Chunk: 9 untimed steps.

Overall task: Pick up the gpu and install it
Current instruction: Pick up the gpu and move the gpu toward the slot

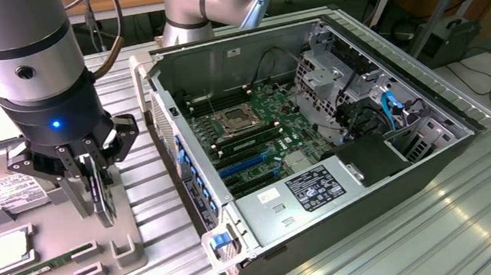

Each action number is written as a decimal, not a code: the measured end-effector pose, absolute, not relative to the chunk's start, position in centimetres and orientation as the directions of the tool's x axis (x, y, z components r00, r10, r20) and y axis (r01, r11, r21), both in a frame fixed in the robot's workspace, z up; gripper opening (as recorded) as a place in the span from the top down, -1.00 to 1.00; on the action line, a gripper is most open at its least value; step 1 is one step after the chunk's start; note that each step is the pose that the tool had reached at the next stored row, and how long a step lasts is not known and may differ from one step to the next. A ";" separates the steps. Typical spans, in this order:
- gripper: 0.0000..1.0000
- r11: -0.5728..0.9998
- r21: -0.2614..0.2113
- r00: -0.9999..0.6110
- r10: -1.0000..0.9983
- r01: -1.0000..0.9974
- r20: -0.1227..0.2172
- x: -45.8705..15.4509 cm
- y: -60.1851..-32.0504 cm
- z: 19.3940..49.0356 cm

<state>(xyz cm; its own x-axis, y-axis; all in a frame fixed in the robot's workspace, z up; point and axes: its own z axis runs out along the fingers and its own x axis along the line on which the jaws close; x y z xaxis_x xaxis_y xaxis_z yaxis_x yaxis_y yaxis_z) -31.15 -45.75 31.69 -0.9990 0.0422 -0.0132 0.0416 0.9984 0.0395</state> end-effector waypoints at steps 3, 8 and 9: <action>0.45 0.998 0.039 -0.999 0.042 0.042 -0.013 -31.1 -45.7 31.9; 0.45 0.998 0.039 -0.999 0.042 0.042 -0.013 -31.1 -45.7 32.2; 0.45 0.998 0.039 -0.999 0.042 0.042 -0.013 -31.1 -45.7 32.3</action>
<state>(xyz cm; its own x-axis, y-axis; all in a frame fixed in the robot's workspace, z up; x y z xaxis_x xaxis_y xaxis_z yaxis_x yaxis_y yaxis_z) -31.13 -45.75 32.28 -0.9990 0.0421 -0.0132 0.0416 0.9984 0.0393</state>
